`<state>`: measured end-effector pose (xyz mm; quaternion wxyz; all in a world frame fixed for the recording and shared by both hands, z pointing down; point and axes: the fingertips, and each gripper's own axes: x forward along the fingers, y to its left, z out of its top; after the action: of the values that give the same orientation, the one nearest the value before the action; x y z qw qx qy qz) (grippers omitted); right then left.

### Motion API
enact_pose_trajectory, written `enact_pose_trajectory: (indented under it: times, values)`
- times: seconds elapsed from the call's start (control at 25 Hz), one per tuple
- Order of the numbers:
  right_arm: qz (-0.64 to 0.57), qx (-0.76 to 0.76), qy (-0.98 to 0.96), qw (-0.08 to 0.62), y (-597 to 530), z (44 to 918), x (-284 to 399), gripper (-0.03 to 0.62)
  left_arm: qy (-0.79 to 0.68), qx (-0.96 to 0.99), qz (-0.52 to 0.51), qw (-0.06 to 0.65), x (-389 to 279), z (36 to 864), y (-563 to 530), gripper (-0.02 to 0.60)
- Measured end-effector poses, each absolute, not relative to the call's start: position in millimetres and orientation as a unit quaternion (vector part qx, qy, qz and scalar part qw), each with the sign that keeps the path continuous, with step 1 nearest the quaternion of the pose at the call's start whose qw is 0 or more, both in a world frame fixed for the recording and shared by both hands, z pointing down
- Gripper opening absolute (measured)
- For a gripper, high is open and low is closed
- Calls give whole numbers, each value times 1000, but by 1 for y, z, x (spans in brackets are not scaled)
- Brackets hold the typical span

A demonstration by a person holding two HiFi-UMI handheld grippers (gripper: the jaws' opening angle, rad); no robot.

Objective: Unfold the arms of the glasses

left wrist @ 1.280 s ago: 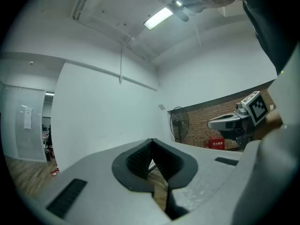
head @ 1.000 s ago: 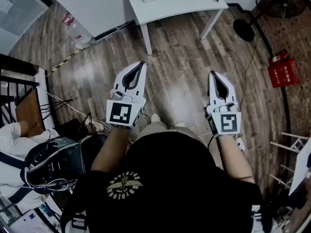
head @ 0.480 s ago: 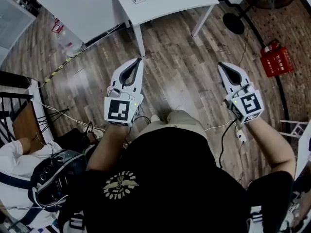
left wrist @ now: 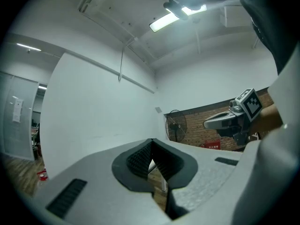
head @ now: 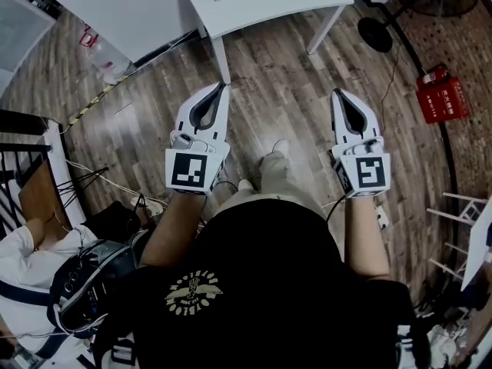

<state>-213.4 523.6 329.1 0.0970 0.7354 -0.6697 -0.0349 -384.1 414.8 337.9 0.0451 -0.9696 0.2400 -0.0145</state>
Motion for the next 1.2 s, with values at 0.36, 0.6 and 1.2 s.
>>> enact_pose_trajectory:
  times: [0.36, 0.6, 1.2]
  values:
    - [-54, 729, -678, 81, 479, 313, -167, 0, 251, -967, -7, 43, -328, 336, 379, 5]
    - [-23, 720, -689, 77, 448, 339, -129, 1, 253, -966, -12, 53, -281, 340, 347, 5]
    - [-2, 700, -711, 60, 376, 346, -49, 0, 268, -962, -26, 44, -187, 338, 278, 5]
